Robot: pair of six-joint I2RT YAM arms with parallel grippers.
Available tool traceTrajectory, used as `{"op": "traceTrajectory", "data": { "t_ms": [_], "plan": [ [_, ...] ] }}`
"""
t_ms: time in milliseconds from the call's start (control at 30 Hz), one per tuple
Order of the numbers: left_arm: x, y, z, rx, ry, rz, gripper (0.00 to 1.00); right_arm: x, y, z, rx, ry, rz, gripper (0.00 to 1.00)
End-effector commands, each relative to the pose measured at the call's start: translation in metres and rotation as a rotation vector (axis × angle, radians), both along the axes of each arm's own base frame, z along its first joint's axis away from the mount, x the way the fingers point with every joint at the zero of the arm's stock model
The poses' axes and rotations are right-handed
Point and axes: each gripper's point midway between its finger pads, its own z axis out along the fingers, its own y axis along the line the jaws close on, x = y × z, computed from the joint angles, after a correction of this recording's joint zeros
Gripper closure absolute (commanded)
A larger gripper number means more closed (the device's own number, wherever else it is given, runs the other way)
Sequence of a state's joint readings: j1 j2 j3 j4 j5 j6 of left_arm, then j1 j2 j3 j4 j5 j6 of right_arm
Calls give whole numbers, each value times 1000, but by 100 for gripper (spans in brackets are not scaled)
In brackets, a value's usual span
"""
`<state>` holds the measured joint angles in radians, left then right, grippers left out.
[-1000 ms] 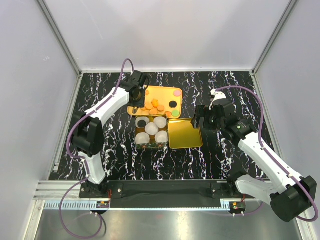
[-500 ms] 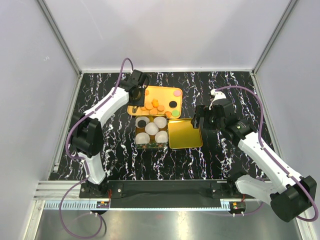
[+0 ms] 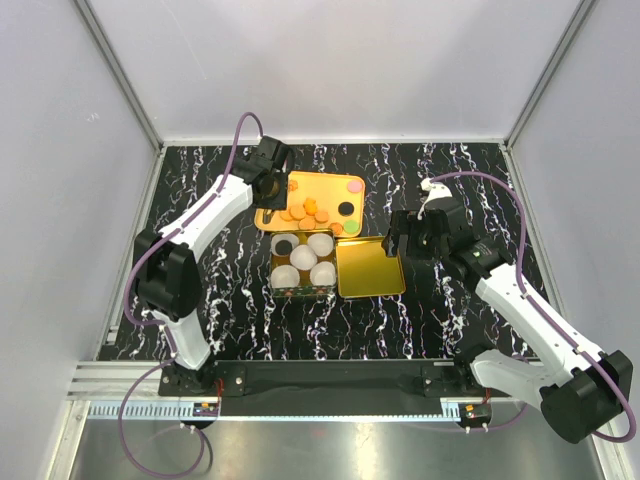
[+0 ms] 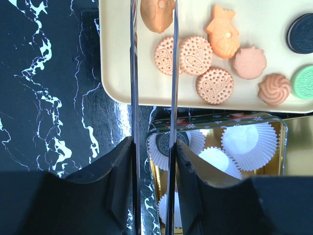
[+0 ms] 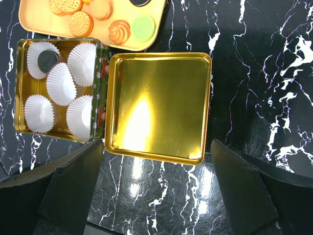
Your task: Pack the cookies
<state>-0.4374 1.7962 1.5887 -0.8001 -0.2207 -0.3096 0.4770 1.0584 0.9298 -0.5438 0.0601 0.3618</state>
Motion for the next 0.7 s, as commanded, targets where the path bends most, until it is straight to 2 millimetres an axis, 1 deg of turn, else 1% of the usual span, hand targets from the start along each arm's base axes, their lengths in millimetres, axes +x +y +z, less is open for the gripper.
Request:
{"op": "traceTrajectory", "data": {
  "t_ms": [0,267,433,467,533,600,667],
  "plan": [
    [3,0,35,-46,-94,-5,60,6,2,8,10,-38,4,0],
    [-7,-4,34,-68,-79,-28,60,6,1,9,10,-39,0,0],
    [-17,-9,37,-75,-80,-51,60,6,1,9,8,-39,-2,0],
    [-20,-9,35,-74,-73,-54,60,6,0,9,9,-40,-2,0],
    [-24,-10,40,-80,-84,-62,60,6,0,9,8,-39,-2,0],
    [-29,-12,39,-84,-82,-70,60,6,0,9,8,-39,-4,0],
    [-35,-14,43,-96,-84,-78,60,6,0,7,5,-35,-5,0]
  ]
}}
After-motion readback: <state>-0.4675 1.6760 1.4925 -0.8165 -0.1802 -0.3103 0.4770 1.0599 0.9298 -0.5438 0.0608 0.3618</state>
